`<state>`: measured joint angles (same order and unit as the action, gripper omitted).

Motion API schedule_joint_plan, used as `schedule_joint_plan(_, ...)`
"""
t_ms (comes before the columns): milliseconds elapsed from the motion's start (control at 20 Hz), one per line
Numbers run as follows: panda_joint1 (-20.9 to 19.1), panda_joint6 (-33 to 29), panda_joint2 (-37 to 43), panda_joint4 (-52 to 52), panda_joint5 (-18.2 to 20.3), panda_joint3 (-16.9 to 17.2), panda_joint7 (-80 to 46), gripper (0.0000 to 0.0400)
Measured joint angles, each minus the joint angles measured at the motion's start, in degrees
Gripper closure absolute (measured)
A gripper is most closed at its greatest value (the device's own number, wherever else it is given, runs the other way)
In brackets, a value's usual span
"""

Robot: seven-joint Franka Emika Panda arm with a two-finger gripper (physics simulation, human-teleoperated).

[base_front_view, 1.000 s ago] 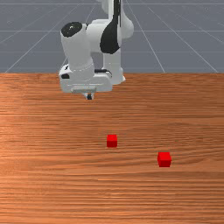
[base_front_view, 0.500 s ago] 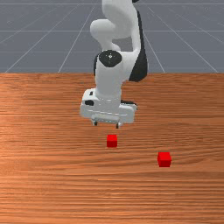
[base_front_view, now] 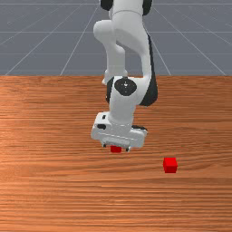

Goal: Stack all the cube

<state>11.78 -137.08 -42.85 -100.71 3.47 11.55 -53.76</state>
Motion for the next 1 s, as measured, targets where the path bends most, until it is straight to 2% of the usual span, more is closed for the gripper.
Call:
schedule_joint_plan(300, 0.07, -1.07, 1.56, -3.24, -0.07, 0.06, 0.34, 0.0)
schedule_joint_plan(350, 0.15, -1.1, 1.64, -3.41, -0.22, 0.12, 0.4, 0.0157)
schedule_joint_plan(400, 0.24, -1.0, 1.76, -3.64, -0.35, 0.12, 0.48, 0.0198)
schedule_joint_plan(700, 0.99, -0.55, 2.75, -1.81, 0.67, -2.05, 1.16, 0.0198)
schedule_joint_plan(1000, 4.83, 3.02, -0.83, 13.96, 3.67, -6.95, -2.52, 0.0198)
